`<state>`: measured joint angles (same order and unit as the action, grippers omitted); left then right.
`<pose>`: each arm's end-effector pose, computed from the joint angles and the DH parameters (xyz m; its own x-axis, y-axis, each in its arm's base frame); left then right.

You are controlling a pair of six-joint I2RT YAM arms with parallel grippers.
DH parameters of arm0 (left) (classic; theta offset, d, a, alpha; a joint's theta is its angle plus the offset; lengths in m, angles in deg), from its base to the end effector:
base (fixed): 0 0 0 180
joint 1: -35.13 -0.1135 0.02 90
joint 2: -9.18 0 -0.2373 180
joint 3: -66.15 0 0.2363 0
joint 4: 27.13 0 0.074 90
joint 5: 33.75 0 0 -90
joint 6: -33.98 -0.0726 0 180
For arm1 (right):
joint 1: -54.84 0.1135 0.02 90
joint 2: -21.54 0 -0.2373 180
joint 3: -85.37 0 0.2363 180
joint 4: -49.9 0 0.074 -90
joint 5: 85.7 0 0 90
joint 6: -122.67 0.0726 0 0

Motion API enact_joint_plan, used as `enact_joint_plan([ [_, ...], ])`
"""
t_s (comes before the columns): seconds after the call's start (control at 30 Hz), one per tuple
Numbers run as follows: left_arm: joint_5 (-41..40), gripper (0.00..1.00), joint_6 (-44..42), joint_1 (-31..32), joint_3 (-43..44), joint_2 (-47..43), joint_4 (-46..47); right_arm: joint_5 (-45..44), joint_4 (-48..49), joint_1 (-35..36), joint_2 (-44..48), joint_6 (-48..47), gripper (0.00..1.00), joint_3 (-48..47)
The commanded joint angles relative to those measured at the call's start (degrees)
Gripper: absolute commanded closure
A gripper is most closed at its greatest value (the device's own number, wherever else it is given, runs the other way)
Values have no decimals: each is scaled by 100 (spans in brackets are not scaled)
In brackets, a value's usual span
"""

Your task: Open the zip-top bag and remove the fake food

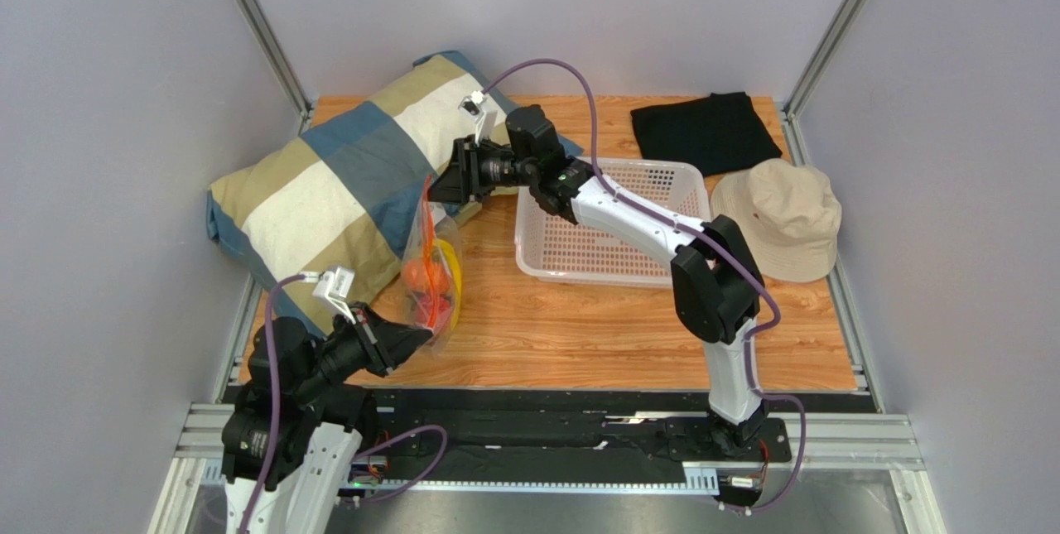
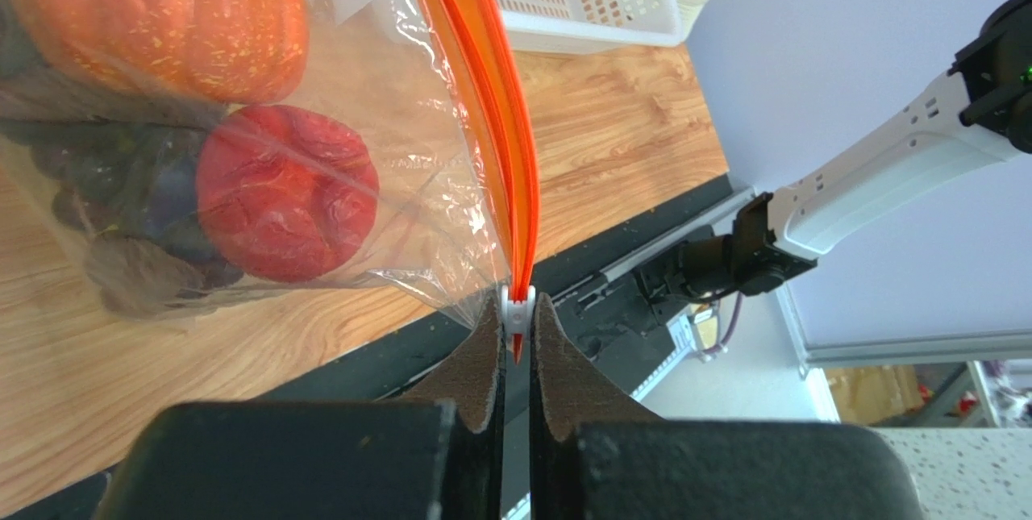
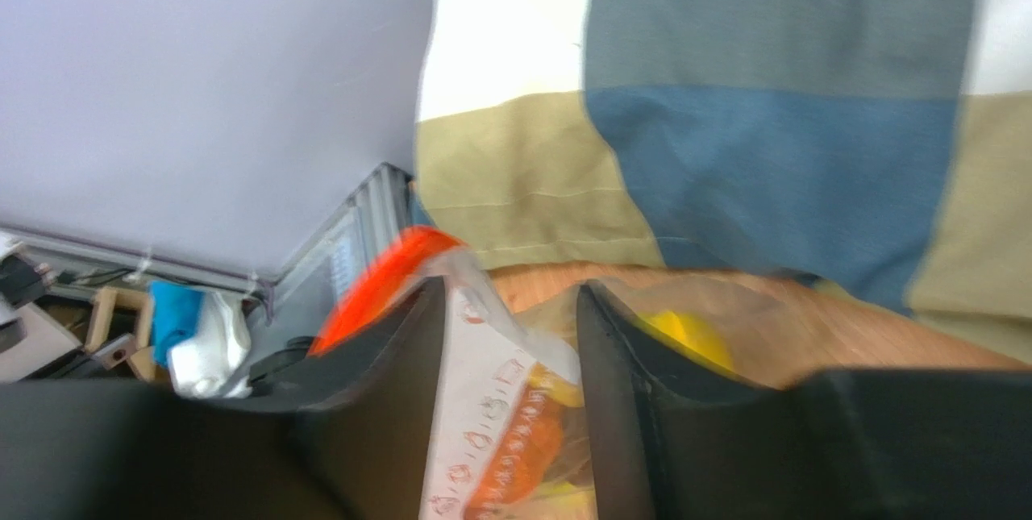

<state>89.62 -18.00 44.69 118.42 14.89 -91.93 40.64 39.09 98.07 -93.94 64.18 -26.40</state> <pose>0.0666 -0.0517 0.2665 -0.6459 -0.4129 -0.6422 0.3250 0.6124 -0.7206 0.3247 0.3643 0.2792 -0.6625 -0.0450 -0.7477 -0.7312 0.2551 0.6326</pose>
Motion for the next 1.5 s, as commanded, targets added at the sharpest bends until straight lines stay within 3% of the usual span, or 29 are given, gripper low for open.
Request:
enact_joint_plan([
  [0.0, 442, 100, 276, -7, -126, 333, 806, -1378, -2308, -51, 315, -259, 45, -551],
  [0.07, 478, 100, 232, -7, -117, 527, 877, -1943, -2875, -33, 649, -75, 37, -464],
  [0.2, 601, 100, 232, -7, -153, 720, 1184, -2973, -4288, 11, 974, 277, 31, -446],
  [0.37, 627, 100, 267, -7, -223, 835, 1335, -4036, -4381, 72, 1930, 505, 29, 309],
  [0.5, 636, 100, 276, -7, -258, 826, 1352, -3495, -3583, 230, 2249, 873, 29, 758],
  [0.67, 662, 100, 294, -7, -267, 817, 1387, -3037, -3406, 432, 1916, 1156, 34, 486],
  [0.9, 689, 100, 311, -7, -284, 800, 1387, -3159, -3343, 670, 1590, 1147, 37, 134],
  [1.1, 680, 100, 320, -7, -320, 747, 1370, -3625, -3527, 679, 1827, 1042, 38, 100],
  [1.47, 689, 100, 311, -7, -328, 729, 1370, -3589, -3580, 740, 1889, 1033, 38, -103],
])
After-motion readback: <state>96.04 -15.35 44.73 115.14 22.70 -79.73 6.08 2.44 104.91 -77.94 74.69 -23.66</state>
